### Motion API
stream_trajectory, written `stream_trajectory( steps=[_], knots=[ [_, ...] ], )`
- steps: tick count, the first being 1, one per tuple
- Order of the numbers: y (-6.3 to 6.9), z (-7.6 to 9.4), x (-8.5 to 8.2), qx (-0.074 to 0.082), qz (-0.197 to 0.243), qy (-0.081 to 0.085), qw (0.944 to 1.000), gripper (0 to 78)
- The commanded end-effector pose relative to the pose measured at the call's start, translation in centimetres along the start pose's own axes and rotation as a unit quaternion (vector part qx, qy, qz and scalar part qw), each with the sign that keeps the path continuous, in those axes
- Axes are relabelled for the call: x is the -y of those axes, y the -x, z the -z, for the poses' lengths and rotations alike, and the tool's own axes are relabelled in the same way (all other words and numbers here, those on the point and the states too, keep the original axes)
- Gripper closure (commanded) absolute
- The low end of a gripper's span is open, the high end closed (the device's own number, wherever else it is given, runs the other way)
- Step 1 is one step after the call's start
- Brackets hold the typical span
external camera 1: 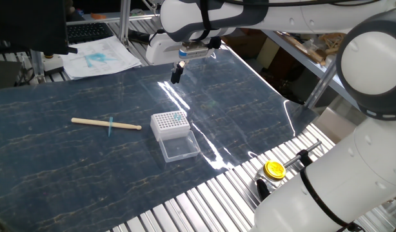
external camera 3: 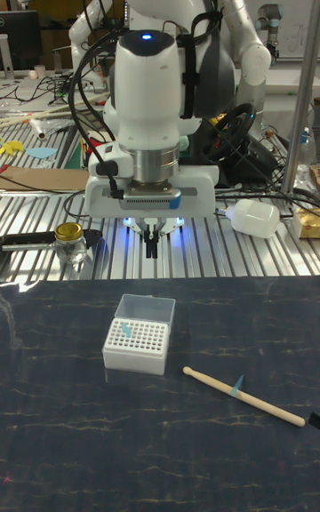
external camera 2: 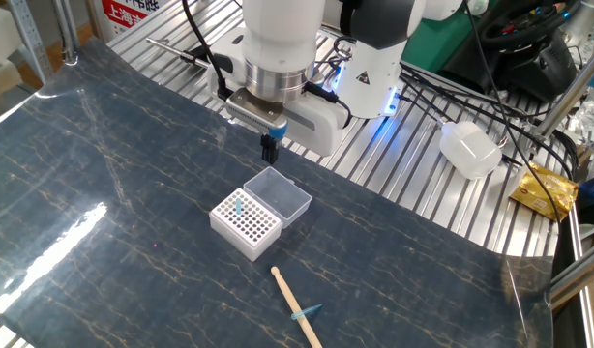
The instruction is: Insert a medium pipette tip into the holder for medium pipette tips
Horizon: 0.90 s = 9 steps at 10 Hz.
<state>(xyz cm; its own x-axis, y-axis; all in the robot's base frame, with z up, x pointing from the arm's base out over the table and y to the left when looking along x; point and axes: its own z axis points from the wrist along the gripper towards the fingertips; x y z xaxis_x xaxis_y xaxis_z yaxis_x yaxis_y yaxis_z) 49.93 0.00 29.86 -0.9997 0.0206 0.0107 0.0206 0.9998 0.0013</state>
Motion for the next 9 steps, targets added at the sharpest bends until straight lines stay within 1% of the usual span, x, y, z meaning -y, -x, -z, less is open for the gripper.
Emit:
stream_trajectory(
  steps=[1,5,7,9],
  knots=[
    [0.0,0.0,-0.01,-0.019,-0.118,-0.004,0.9929,77.6],
    [0.1,0.02,-0.03,-0.021,-0.114,-0.002,0.9932,77.6],
    [0.17,0.06,-0.1,-0.022,-0.121,0.003,0.9925,77.6],
    [0.18,0.0,-0.11,-0.022,-0.12,0.002,0.9925,77.6]
  ],
)
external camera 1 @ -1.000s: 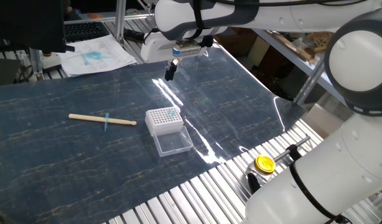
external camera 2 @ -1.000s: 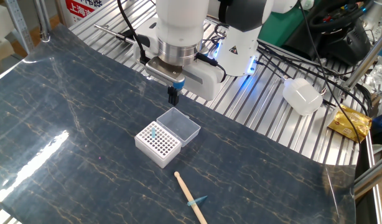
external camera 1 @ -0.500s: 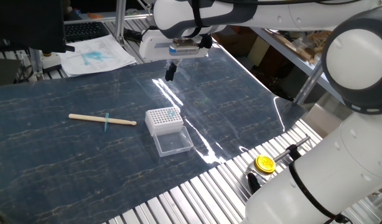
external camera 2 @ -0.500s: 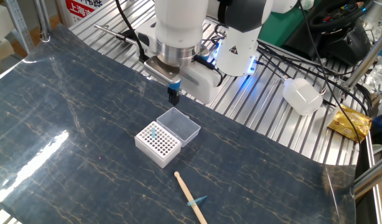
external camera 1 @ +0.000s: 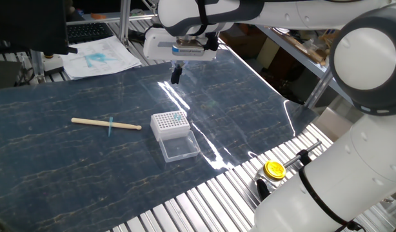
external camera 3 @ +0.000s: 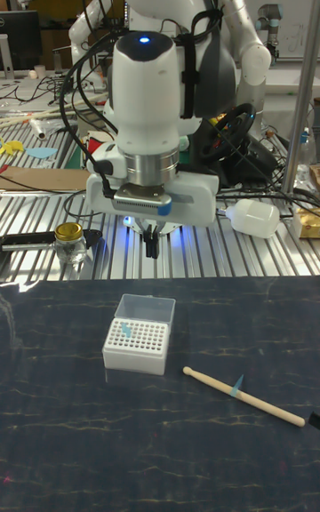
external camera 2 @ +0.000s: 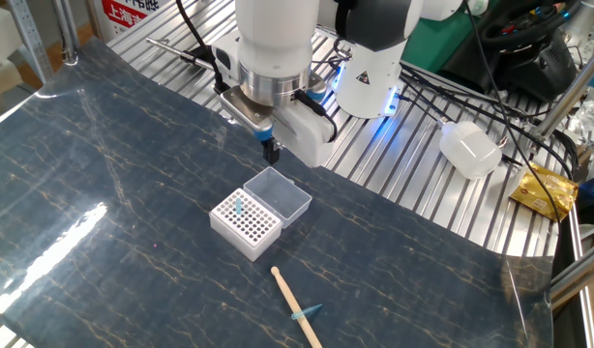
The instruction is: Insert a medium pipette tip into the holder for medium pipette tips
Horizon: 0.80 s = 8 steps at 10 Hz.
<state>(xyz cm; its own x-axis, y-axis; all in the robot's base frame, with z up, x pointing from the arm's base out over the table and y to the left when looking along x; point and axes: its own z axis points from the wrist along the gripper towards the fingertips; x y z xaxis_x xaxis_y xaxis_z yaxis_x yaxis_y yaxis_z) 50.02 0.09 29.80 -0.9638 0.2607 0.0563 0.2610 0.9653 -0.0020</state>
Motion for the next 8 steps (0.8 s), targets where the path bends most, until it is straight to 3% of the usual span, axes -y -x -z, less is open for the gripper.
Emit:
stream_trajectory(
  steps=[1,6,8],
  knots=[
    [0.07,0.06,-0.04,0.001,0.001,0.0,1.0,77.6],
    [0.07,0.06,-0.04,0.003,-0.006,-0.001,1.0,77.6],
    [0.07,0.06,-0.04,-0.002,-0.025,0.007,0.9997,77.6]
  ],
)
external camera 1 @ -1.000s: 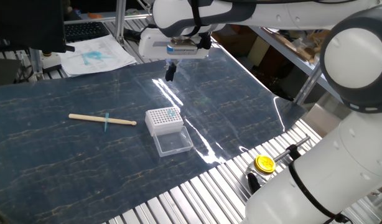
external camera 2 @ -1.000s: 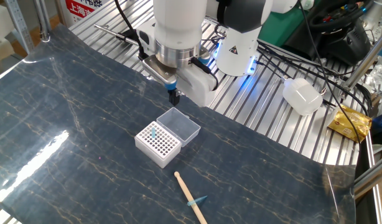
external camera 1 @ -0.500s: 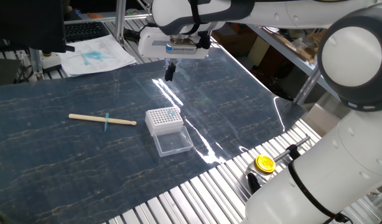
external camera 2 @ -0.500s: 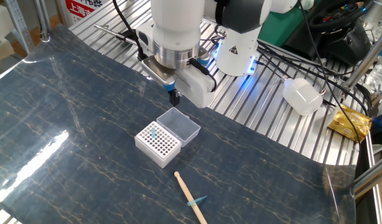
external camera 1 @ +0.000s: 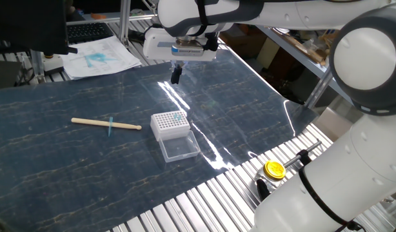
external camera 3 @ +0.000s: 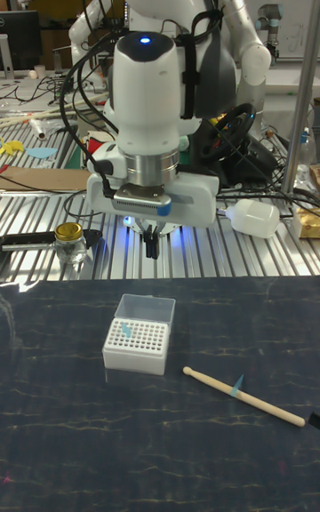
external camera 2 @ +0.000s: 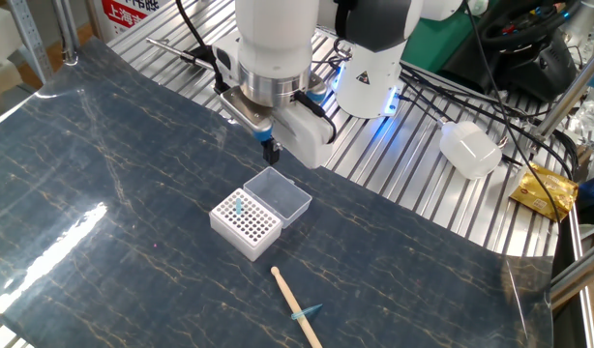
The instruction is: Insert a medium pipette tip into the holder for medium pipette tips
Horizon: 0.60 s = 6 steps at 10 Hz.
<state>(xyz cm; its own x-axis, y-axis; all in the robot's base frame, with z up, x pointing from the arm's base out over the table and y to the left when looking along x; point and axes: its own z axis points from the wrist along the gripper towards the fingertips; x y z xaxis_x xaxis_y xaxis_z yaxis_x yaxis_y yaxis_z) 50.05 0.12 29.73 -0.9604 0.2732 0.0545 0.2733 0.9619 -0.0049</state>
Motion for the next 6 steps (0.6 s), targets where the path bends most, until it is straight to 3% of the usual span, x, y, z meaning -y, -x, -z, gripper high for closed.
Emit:
stream_trajectory(
  steps=[1,4,6],
  knots=[
    [0.05,0.13,-0.01,-0.004,-0.024,0.008,0.9997,77.6],
    [0.05,0.13,-0.01,0.008,-0.054,-0.011,0.9984,77.6],
    [0.05,0.13,-0.01,-0.001,-0.05,0.006,0.9987,77.6]
  ],
)
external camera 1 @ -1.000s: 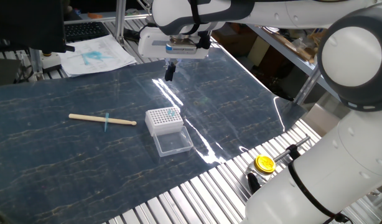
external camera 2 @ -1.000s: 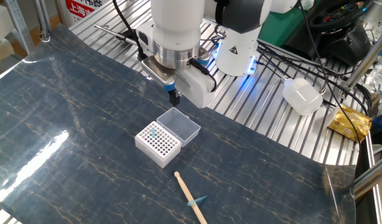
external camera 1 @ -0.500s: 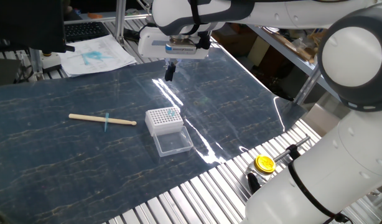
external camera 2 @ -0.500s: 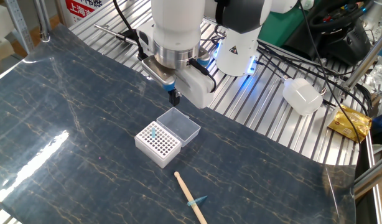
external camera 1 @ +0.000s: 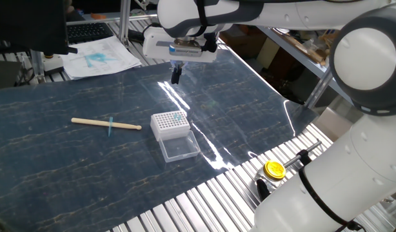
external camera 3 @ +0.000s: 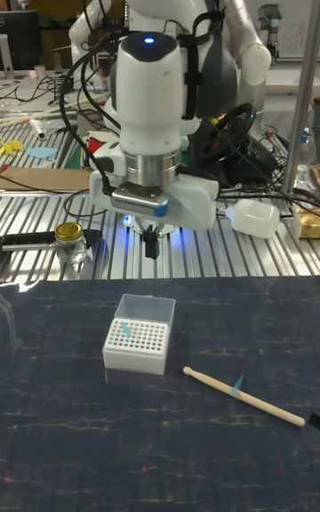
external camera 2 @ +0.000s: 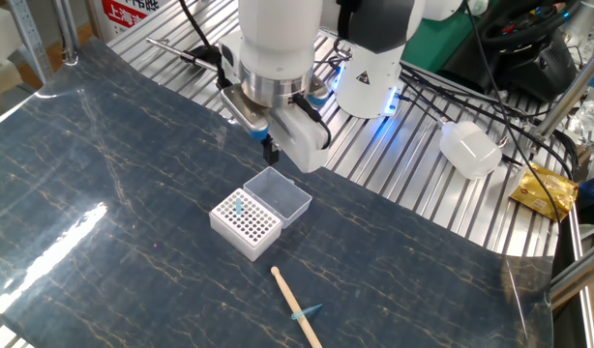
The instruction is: Insert a medium pipette tip into the holder for medium pipette tips
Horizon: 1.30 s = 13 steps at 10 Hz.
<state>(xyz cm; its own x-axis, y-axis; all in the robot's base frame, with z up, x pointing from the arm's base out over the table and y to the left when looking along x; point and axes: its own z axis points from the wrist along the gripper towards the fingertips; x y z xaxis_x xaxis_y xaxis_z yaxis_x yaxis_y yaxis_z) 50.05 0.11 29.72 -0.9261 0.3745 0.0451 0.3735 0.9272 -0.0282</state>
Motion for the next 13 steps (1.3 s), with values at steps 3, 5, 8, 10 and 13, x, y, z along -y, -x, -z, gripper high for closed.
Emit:
stream_trajectory(
  steps=[3,5,8,10,13],
  knots=[
    [0.05,0.14,-0.01,-0.012,0.002,0.014,0.9998,77.6],
    [0.05,0.14,-0.01,-0.011,0.009,0.015,0.9998,77.6],
    [0.05,0.14,-0.01,-0.011,-0.004,0.029,0.9995,77.6],
    [0.05,0.14,-0.01,-0.011,-0.008,0.034,0.9993,77.6],
    [0.05,0.14,-0.01,-0.021,-0.009,0.029,0.9993,77.6]
  ],
)
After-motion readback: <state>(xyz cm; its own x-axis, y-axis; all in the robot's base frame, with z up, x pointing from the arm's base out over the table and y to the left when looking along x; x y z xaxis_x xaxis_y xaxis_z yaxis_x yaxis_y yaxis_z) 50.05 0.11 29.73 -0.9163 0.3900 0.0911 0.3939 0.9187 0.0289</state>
